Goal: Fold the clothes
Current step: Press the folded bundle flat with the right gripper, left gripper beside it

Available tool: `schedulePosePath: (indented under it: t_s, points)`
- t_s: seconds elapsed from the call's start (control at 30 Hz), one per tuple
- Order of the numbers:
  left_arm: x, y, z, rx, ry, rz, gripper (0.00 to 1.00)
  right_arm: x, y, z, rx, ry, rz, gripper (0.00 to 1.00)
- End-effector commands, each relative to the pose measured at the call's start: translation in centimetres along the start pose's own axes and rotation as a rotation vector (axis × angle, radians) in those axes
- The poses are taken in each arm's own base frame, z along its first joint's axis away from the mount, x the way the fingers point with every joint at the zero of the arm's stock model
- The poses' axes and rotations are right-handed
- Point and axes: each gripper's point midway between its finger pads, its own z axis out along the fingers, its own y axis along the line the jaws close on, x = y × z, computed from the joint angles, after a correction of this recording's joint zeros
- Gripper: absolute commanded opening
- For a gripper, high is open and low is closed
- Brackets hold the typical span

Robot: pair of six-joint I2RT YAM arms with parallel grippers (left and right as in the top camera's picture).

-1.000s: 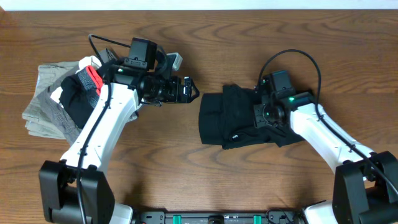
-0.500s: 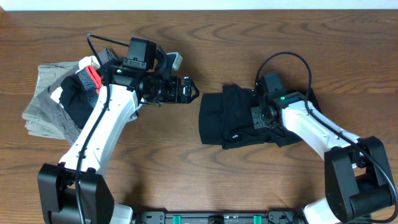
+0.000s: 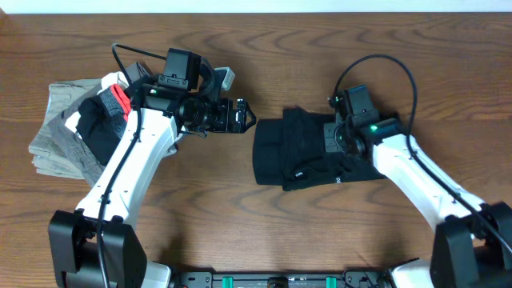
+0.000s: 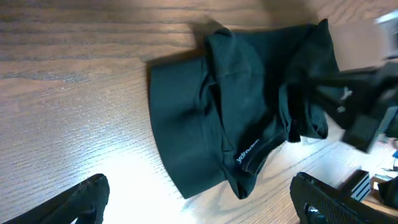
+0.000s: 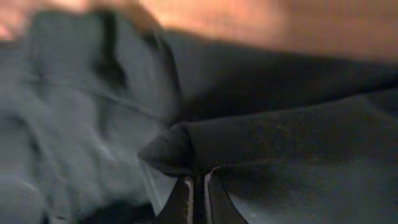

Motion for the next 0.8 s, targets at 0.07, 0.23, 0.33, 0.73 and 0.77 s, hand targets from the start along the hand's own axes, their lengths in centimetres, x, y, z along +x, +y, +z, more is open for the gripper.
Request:
schedulePosePath:
  t_s: [0.07, 0.23, 0.33, 0.73, 0.77]
  points:
    - [-0.8, -0.8, -1.1, 0.017, -0.033, 0.027, 0.95, -1.5, 0.5, -0.7, -0.021, -0.044, 0.094, 0.01]
    - [-0.8, -0.8, -1.1, 0.017, -0.033, 0.027, 0.95, -1.6, 0.6, 0.7, -0.023, -0.041, 0.158, 0.05]
    - [-0.8, -0.8, -1.1, 0.017, -0.032, 0.026, 0.95, -1.6, 0.5, 1.2, -0.02, -0.036, 0.182, 0.26]
    - [-0.4, -0.8, -1.1, 0.014, -0.015, 0.016, 0.95, 0.5, -5.9, -0.5, 0.051, 0.06, 0.321, 0.01]
    - [-0.4, -0.8, -1.1, 0.014, -0.016, 0.016, 0.95, 1.1, -5.9, -0.5, 0.037, 0.091, 0.323, 0.01]
